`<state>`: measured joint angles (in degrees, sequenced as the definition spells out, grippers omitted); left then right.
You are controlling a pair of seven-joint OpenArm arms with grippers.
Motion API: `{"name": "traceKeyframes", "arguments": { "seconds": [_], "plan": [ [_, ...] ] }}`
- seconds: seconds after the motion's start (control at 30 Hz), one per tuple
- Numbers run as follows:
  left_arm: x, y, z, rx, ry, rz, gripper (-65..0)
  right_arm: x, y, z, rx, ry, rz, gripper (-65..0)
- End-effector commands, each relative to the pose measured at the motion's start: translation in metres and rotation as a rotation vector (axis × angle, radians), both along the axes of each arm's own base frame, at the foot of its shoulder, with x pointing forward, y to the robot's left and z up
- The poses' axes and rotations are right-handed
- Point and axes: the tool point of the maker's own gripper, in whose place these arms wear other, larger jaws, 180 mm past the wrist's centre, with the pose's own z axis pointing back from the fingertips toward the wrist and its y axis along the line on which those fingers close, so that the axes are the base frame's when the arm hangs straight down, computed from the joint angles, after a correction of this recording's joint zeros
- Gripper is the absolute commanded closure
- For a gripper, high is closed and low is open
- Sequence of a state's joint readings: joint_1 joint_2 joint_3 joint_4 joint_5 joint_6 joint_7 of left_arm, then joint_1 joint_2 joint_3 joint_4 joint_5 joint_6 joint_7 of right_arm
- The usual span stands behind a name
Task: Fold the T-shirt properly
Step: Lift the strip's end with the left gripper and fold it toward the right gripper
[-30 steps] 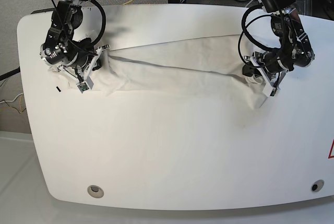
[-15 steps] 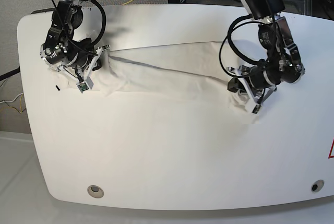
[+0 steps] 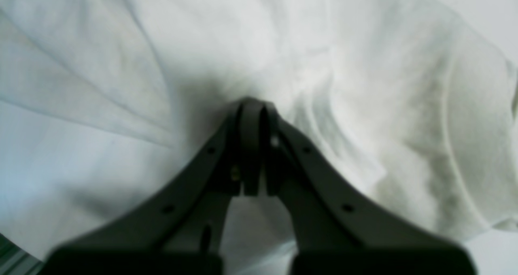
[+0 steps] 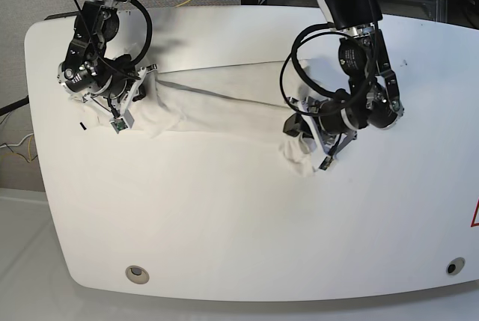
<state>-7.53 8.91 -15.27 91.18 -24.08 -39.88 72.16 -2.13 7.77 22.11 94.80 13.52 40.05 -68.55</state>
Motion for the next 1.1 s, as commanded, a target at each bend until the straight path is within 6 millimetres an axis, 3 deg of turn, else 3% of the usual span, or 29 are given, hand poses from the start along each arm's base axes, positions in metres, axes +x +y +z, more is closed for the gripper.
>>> {"name": "traceKeyframes", "arguments": {
  "seconds": [0.0,0.4,0.77,1.07],
  "plan": [
    [0.012,-0.011,0.02,-0.024,-0.07,-0.026,-2.2,0.006,-0.004,0.007,-0.013,-0.023,-0.001,-0.6],
    [0.017,-0.031,0.029,-0.035,-0.11,-0.082,-2.2,0.006,-0.004,0.007,-0.013,-0.023,-0.001,-0.6],
    [0.0,-0.066,-0.004,-0.107,-0.026,-0.148,-2.2,0.006,-0.004,0.007,-0.013,-0.023,-0.001,-0.6],
    [-0.026,-0.095,-0.028,-0.152,0.039,-0.207,-2.2,0.006,-0.004,0.006,-0.012,-0.022,-0.001,-0.6]
  ]
}}
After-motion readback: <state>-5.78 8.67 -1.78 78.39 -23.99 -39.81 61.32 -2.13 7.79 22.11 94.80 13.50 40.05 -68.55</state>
